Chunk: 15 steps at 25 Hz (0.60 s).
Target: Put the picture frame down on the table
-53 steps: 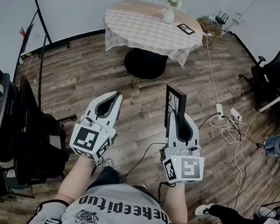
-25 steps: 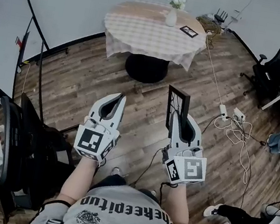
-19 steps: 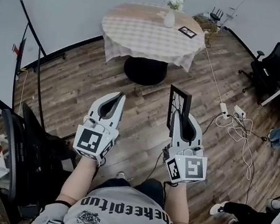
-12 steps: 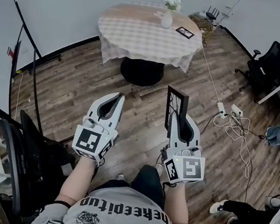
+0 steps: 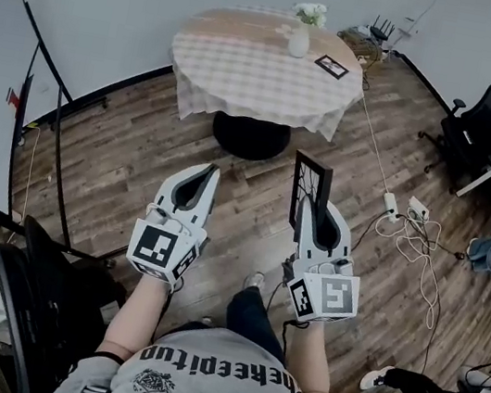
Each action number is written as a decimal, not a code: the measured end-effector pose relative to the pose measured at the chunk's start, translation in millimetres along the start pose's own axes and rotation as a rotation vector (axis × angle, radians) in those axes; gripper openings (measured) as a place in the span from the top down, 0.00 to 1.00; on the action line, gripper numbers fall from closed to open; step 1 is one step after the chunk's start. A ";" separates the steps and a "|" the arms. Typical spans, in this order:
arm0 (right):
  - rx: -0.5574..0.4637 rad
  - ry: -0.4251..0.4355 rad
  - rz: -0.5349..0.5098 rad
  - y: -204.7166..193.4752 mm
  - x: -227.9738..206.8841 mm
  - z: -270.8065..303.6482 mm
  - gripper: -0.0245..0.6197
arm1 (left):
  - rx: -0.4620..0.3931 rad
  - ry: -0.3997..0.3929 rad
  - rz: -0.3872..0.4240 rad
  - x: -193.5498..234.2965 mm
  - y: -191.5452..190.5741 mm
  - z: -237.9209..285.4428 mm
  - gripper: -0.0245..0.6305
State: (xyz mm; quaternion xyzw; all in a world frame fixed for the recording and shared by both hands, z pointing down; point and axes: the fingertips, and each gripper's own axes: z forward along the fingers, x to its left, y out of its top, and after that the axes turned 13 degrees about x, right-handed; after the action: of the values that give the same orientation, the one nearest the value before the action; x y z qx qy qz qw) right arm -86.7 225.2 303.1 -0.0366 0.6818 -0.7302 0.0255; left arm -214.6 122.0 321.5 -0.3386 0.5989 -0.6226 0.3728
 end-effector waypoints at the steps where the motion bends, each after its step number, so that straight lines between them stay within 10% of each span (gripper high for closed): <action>1: -0.001 0.005 0.000 1.3 -6.0 7.7 0.89 | 0.000 0.005 0.002 2.3 1.3 8.5 0.94; 15: 0.004 0.083 -0.008 17.1 -105.8 95.4 0.89 | -0.005 0.080 -0.022 16.3 20.6 131.8 0.94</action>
State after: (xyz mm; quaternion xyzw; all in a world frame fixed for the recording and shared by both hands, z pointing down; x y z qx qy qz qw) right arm 26.9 138.5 290.5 -0.0093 0.6805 -0.7326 -0.0057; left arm -107.0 42.7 307.5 -0.3209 0.6110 -0.6384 0.3408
